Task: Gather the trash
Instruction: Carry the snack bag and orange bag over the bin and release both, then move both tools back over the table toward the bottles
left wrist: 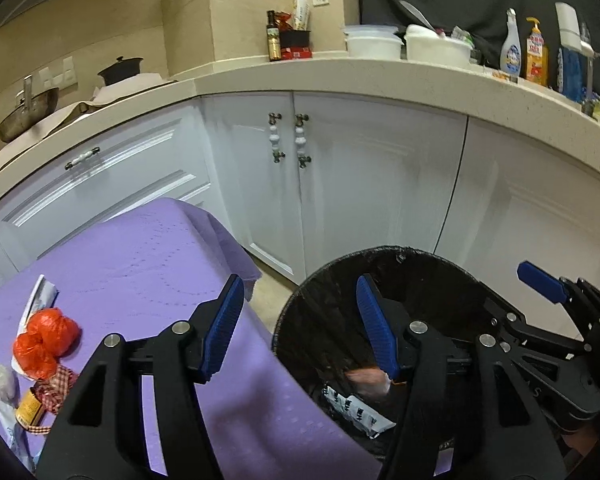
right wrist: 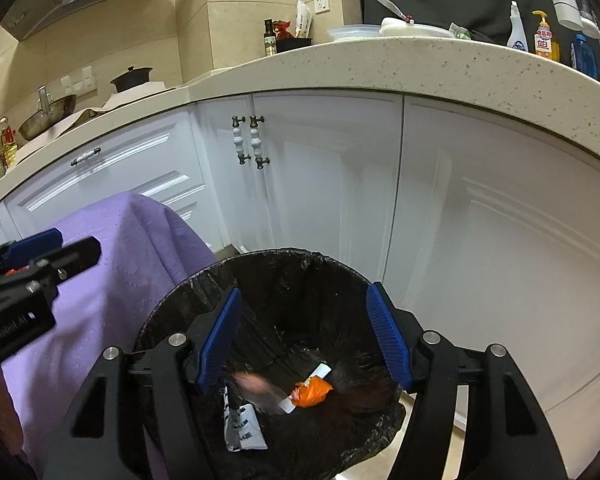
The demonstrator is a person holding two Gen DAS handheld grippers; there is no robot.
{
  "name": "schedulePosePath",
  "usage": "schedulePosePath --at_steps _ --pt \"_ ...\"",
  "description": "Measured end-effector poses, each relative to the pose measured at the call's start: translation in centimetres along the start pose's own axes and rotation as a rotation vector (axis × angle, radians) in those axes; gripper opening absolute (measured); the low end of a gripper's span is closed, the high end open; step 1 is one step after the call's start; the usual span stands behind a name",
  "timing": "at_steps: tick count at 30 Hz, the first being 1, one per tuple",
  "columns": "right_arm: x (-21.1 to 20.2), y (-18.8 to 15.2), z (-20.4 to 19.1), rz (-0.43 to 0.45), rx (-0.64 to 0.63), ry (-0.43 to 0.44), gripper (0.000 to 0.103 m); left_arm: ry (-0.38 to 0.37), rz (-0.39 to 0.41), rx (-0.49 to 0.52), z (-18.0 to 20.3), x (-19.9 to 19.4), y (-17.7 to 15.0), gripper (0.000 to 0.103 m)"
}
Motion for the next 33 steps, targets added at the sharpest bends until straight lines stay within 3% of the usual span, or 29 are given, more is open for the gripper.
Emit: schedulePosePath --at_steps 6,13,33 --pt "-2.0 0.2 -1.3 0.024 -0.007 0.005 0.064 0.016 0.026 -0.042 -2.6 -2.9 0.2 0.058" --pt "-4.5 0.1 -5.1 0.047 -0.039 0.068 0.064 0.082 0.044 -0.086 -7.5 -7.3 -1.1 0.058" --pt "-9.0 -2.5 -22.9 0.053 -0.265 0.385 0.064 0.371 0.052 -0.264 -24.3 -19.0 -8.5 0.058"
Point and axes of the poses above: each gripper's, at about its wrist camera, not at the fingertips, and x roughly the way its jaws point, z to its right, y to its top, the point moved 1 cm from there along x, roughly the way its jaws point, and after that the axes turned 10 degrees about -x, right-handed, at the moved point
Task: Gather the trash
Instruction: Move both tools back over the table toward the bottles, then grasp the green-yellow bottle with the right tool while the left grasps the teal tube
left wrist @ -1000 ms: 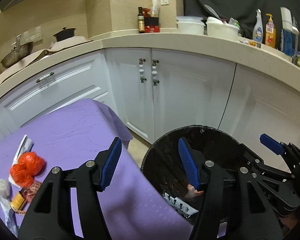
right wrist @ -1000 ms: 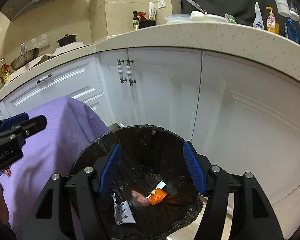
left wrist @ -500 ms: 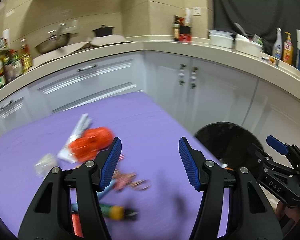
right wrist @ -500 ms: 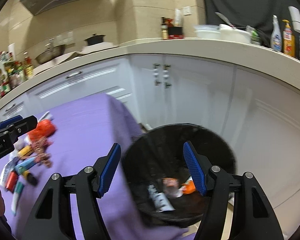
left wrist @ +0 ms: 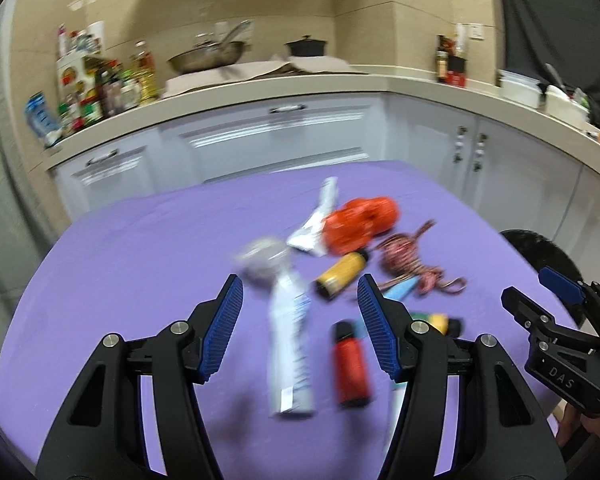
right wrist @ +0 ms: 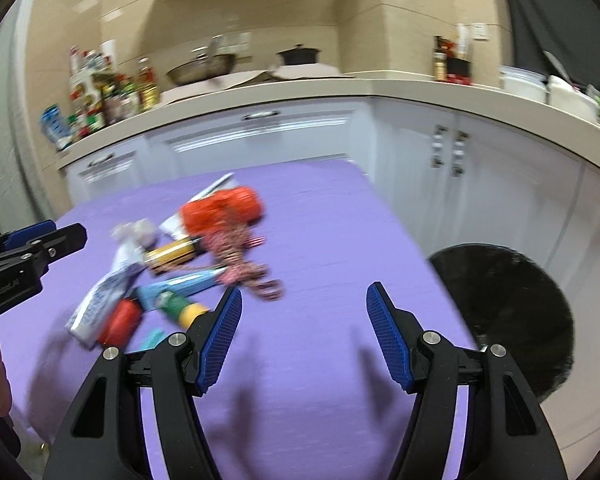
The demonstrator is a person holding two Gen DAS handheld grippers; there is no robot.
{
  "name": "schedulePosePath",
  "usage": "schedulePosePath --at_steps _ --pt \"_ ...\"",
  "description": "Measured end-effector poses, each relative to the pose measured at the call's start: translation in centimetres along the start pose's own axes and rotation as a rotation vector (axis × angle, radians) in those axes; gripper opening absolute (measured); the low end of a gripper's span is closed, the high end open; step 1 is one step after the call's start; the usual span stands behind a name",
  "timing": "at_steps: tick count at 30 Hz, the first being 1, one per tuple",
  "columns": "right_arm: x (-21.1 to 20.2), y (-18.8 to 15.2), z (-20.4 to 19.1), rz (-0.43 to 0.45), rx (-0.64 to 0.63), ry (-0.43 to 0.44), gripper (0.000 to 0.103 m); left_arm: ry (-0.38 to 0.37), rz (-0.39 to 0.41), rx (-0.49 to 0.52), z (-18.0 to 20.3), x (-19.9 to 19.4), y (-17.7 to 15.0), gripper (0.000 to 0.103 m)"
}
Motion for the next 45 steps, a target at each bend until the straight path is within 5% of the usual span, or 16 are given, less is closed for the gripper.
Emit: schedulePosePath --at_steps 8,22,32,38,45 --pt "1.7 0.2 -4.0 -0.034 -0.088 0.035 0.064 0.057 -0.016 -0.055 -4.9 -0.9 -1.4 0.058" --pt "4.1 0.6 -5.5 -0.119 -0.133 0.044 0.063 0.116 -0.038 -0.13 -10.1 -0.9 -2.6 0.058" --pt "4.9 -0.3 -5.2 -0.192 -0.125 0.1 0.031 0.116 -0.057 -0.147 -10.8 -0.3 -3.2 0.058" --pt "4.1 -0.8 -4.8 -0.182 -0.112 0.101 0.022 0.096 -0.072 -0.137 -9.9 0.0 -3.6 0.058" --pt "3.4 -1.4 -3.9 -0.173 -0.07 0.114 0.022 0.082 -0.081 -0.122 -8.8 0.1 -3.8 0.058"
Point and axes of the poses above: each gripper's, at about its wrist camera, not at the fingertips, and x roughly the way its jaws point, z to its right, y to its top, the point moved 1 cm from there along x, roughly the way its jaws point, and after that the axes turned 10 degrees about -x, right-handed, at the moved point
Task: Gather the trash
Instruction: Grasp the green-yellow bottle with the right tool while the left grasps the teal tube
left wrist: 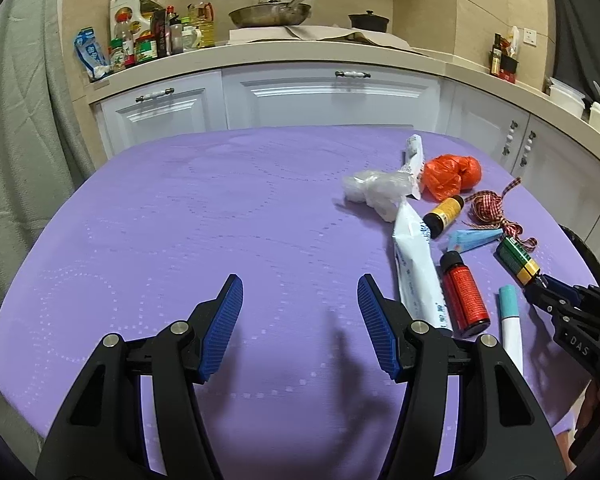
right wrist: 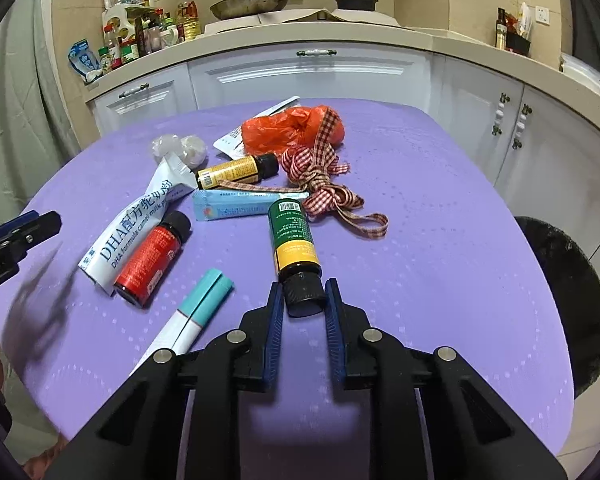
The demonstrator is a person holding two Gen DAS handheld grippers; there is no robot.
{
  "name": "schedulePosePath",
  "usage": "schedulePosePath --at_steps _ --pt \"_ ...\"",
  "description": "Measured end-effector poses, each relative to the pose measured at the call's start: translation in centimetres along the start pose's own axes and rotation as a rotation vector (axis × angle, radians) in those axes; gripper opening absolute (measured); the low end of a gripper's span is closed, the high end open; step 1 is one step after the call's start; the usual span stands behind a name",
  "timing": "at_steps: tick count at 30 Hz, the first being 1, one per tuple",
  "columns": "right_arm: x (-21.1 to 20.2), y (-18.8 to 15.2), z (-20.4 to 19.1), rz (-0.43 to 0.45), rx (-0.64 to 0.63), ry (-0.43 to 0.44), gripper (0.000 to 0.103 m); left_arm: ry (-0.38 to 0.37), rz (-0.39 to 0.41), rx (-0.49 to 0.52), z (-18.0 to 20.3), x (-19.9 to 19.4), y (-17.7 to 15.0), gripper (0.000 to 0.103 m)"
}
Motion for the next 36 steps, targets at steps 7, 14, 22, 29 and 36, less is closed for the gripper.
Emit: schedulePosePath --at_steps 7,14,22,29,36 --pt "0.5 0.7 0.1 0.003 -0.005 -0.006 0.04 -0.004 0.001 0.009 0.4 0.0 0.1 0.058" --pt "1.4 1.9 0.1 -0.011 -0.028 -0.004 0.044 -0.006 -0.003 0.006 0.5 0.0 0.1 0.058" --pt "1.1 1.1 0.5 -0.013 -0.025 -0.014 0.026 -0.036 -0.012 0.029 2.1 -0.3 -0.7 0.058" --pt "-1.0 -0.3 2.6 0.012 0.009 -0.07 0.026 -0.093 -0.005 0.066 5.0 -1.2 -1.9 0.058" --pt "-2.9 -1.6 5.2 0.039 0.062 -0.109 0.026 -0.143 0.002 0.123 8.8 -2.0 -3.5 0.058"
Point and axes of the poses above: each gripper's, at about its wrist camera, not at the fingertips, and x roughly the way its jaws point, z to its right, y to its top, the point moved 1 cm from there along x, roughly the way its jaws point, and after that the axes turned 10 degrees about -x, right-handed, at the moved point
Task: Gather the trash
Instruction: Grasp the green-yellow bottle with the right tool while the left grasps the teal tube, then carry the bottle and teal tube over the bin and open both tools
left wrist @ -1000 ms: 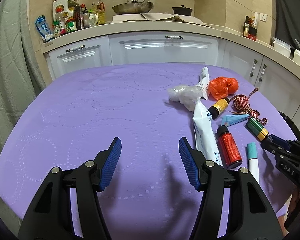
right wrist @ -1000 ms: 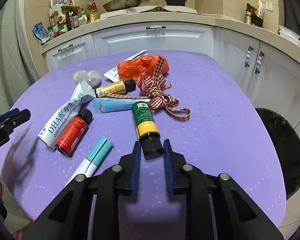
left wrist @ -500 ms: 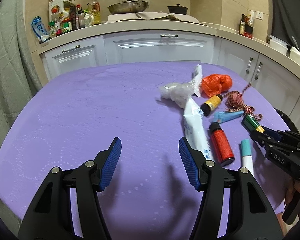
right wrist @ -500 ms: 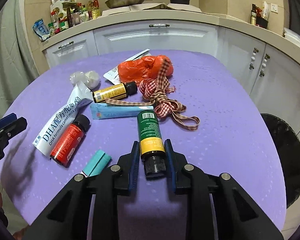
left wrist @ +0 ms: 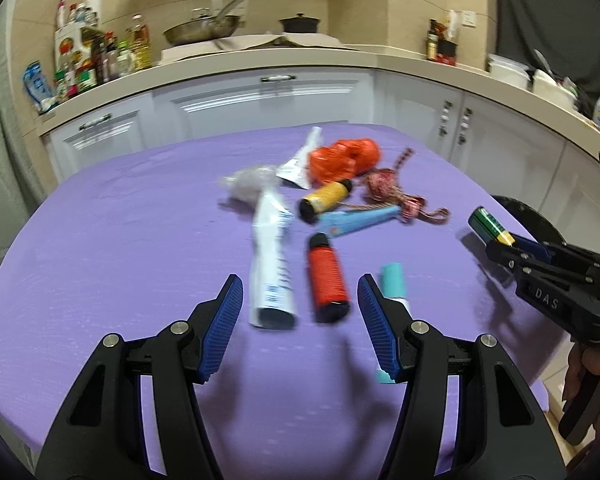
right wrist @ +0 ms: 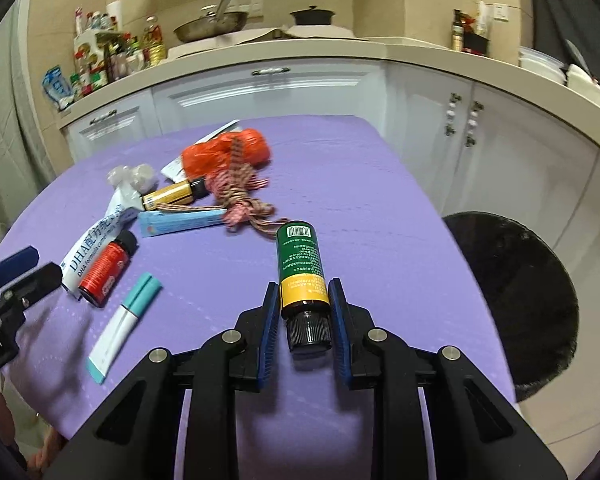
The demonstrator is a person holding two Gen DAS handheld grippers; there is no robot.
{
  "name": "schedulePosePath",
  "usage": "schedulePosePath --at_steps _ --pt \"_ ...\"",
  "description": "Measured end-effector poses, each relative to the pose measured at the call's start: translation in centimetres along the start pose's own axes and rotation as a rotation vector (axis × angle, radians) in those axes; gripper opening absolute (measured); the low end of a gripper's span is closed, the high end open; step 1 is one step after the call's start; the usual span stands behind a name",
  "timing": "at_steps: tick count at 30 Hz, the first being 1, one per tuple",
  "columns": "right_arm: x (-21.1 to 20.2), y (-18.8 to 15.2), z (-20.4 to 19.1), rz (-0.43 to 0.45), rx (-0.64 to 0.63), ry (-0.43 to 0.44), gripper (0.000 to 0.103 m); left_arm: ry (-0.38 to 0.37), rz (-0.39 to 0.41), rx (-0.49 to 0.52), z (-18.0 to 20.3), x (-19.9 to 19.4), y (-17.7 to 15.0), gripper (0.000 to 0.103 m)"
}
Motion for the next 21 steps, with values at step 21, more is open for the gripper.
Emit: schedulePosePath --at_steps 21 --pt "-1.2 -2.2 3.8 0.021 0.076 -0.045 0.026 -0.054 -0.071 0.131 5.6 2.6 -3.8 0.02"
Point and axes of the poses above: each gripper's, at about its wrist camera, not at the fingertips, and x roughly the way its jaws point, z to its right, y to its top, the point moved 1 cm from there along x, roughly the way its jaws point, and after that the axes turned 10 degrees about -x, right-handed, at the moved point
